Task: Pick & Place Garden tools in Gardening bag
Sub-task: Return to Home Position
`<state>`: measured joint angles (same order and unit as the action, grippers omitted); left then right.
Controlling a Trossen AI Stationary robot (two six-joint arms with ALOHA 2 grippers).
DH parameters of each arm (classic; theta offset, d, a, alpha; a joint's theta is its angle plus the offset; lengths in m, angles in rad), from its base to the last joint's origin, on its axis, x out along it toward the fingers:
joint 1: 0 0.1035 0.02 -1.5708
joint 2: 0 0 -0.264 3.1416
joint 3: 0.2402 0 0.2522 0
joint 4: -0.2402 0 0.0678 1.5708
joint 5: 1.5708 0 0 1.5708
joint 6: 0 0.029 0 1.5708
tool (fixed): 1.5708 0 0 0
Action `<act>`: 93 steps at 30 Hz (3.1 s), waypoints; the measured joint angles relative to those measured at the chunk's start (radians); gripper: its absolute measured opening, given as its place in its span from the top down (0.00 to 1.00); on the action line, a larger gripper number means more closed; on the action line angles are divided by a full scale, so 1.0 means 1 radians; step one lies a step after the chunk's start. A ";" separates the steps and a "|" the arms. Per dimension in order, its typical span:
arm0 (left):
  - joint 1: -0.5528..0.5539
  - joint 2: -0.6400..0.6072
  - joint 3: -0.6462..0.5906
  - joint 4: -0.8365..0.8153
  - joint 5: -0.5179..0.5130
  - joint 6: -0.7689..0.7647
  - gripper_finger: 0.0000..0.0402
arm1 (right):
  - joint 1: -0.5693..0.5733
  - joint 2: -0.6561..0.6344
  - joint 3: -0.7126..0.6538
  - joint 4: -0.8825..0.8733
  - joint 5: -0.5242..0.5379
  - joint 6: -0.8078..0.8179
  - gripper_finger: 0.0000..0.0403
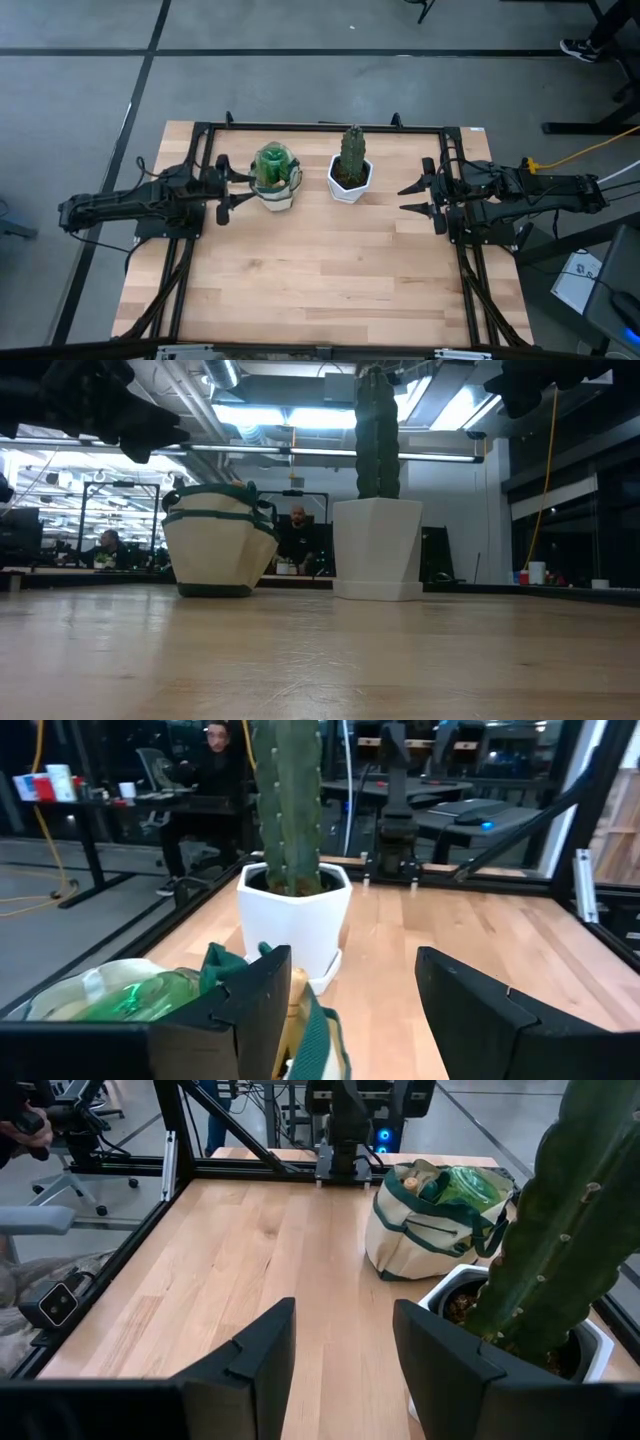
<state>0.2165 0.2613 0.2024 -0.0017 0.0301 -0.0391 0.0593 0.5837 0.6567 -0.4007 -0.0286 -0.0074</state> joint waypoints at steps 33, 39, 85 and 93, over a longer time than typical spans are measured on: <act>0.000 -0.030 0.000 -0.047 0.013 0.000 0.47 | 0.000 0.000 0.000 0.000 0.000 0.000 0.57; 0.000 -0.030 0.000 -0.047 0.013 0.000 0.47 | 0.000 0.000 0.000 0.000 0.000 0.000 0.57; 0.000 -0.030 0.000 -0.047 0.012 0.000 0.47 | 0.000 0.000 0.000 0.000 0.000 0.000 0.57; 0.000 -0.030 0.000 -0.047 0.012 0.000 0.47 | 0.000 0.000 0.000 0.000 0.000 0.000 0.57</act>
<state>0.2167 0.2315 0.2024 -0.0490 0.0422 -0.0387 0.0597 0.5838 0.6564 -0.4007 -0.0284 -0.0078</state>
